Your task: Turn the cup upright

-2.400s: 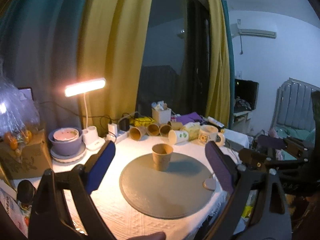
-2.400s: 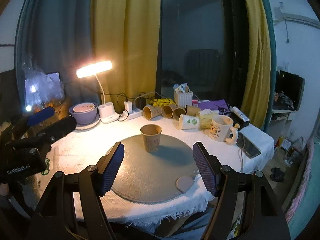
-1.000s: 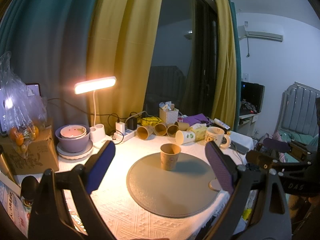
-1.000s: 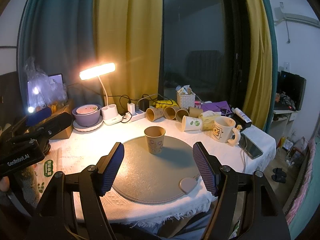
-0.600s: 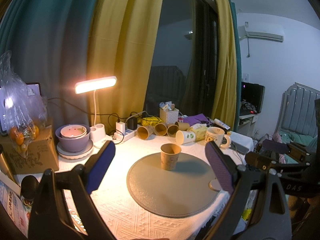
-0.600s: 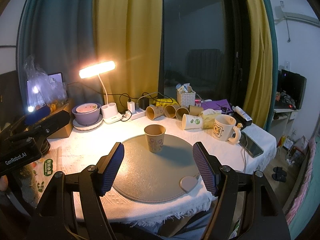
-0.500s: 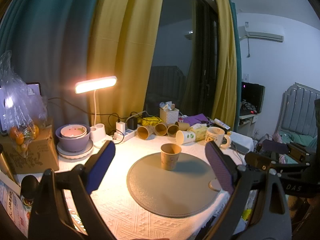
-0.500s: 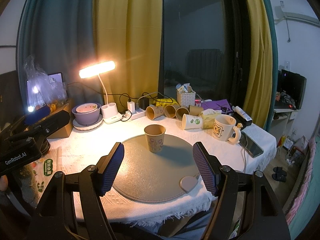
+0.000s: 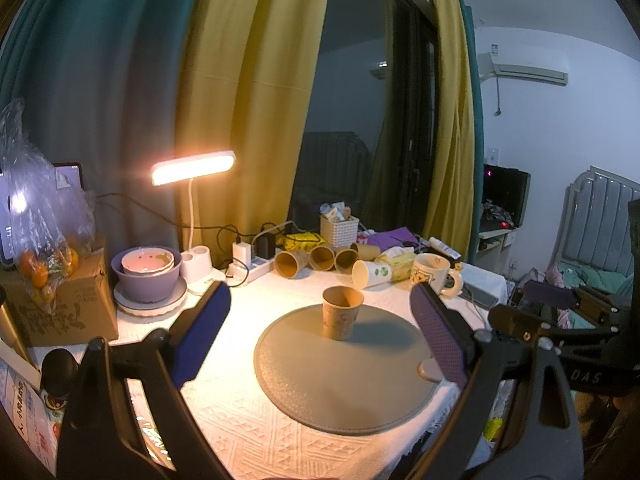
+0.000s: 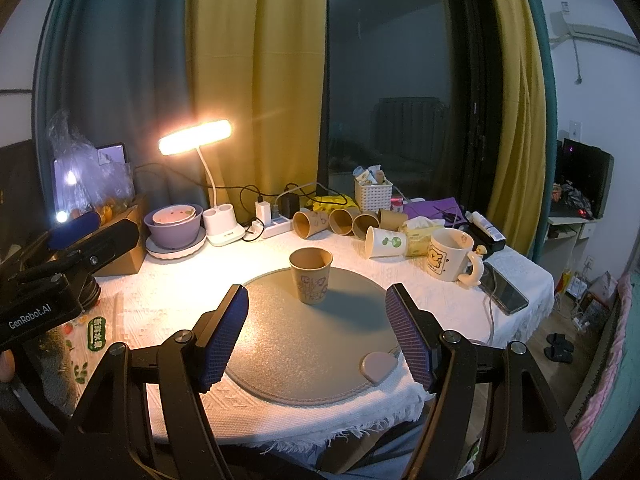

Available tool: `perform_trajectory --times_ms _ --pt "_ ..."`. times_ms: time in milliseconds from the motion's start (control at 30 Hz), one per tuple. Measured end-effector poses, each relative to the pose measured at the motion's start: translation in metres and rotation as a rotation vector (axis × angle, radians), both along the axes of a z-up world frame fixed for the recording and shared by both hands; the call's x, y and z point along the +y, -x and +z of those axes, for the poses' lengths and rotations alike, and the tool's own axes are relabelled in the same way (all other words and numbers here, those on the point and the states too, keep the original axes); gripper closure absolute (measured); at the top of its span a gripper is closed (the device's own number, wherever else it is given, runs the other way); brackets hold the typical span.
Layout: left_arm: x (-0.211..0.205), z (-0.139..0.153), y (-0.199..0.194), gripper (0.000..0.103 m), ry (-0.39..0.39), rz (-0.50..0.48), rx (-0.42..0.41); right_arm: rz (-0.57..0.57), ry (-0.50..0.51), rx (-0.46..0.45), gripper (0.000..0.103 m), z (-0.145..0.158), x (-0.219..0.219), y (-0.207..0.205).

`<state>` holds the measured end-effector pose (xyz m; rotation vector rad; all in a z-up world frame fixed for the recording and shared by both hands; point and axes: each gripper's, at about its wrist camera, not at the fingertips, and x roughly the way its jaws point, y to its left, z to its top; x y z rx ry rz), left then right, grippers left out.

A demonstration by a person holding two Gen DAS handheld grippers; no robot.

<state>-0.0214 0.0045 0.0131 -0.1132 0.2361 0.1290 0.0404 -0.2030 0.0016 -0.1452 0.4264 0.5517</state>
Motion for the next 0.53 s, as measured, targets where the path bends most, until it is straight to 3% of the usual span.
perform_trajectory --times_ms 533 --pt "0.005 -0.0085 0.0036 0.011 0.032 0.022 -0.003 0.003 0.002 0.007 0.029 -0.0013 0.0005 -0.0033"
